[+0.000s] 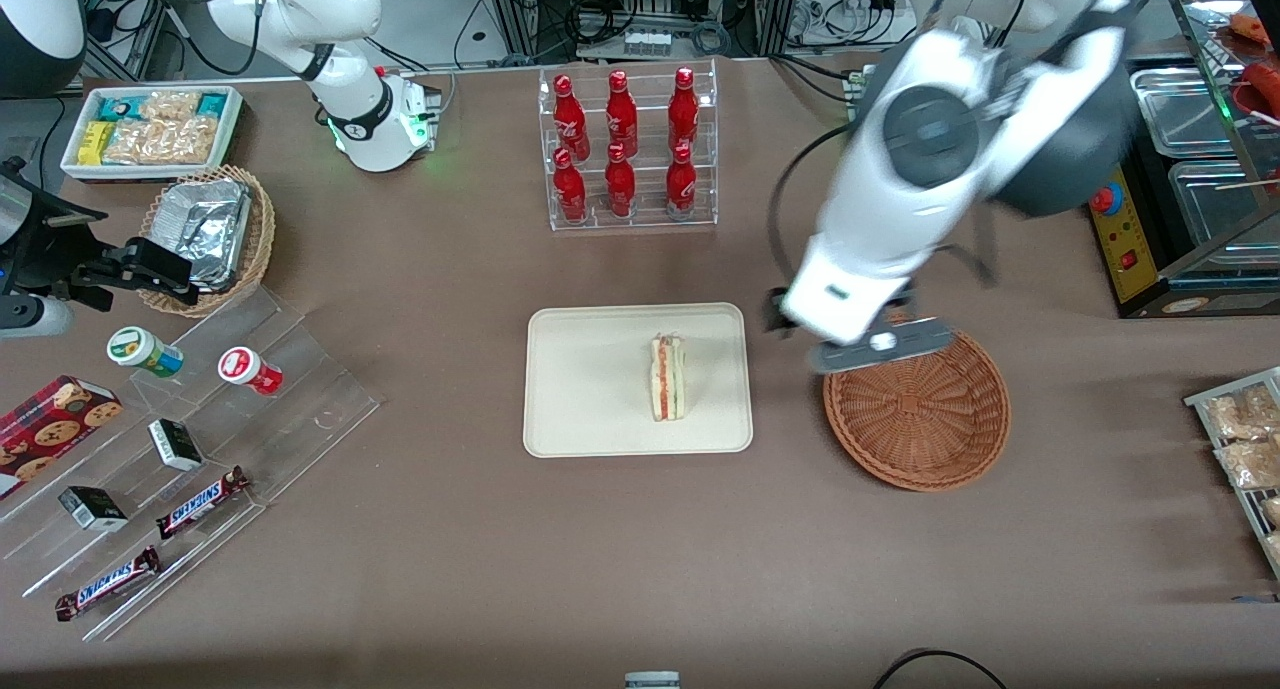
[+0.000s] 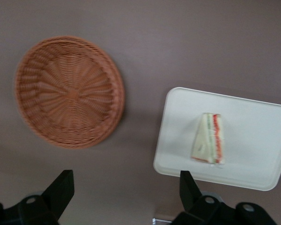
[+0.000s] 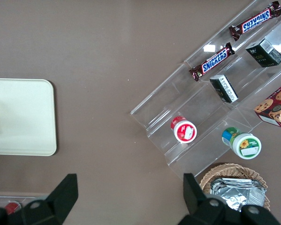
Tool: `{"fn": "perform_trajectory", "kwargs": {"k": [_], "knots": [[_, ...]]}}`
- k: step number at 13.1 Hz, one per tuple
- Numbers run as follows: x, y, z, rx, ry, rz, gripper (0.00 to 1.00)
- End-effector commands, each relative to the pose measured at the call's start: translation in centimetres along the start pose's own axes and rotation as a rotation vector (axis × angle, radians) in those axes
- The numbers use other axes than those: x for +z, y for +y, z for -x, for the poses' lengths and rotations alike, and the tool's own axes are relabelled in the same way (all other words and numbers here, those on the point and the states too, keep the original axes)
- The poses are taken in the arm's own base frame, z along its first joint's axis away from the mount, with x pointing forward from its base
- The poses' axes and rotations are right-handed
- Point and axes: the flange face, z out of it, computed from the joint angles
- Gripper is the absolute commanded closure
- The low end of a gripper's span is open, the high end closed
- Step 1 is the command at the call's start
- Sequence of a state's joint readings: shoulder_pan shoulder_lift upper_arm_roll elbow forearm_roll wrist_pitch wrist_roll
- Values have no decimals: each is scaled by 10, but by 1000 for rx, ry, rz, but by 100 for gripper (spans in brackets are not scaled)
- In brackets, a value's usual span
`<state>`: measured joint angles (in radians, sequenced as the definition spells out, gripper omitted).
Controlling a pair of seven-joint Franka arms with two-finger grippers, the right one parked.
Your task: Place sandwich from basket to tray
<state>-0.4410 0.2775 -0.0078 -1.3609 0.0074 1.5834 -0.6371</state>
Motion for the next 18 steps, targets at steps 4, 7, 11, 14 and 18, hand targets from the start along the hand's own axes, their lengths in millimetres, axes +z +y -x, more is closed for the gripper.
{"fn": "perform_trajectory", "kwargs": {"k": [4,7,11,14,18], "knots": [[-36,-117,0,35,-46,-19,1],[-40,-165,6,48,-42,-26,1],[-55,-237,15,132,-41,-6,1],[-62,-257,15,110,-30,2,1],[-60,-278,11,100,-45,11,1]]}}
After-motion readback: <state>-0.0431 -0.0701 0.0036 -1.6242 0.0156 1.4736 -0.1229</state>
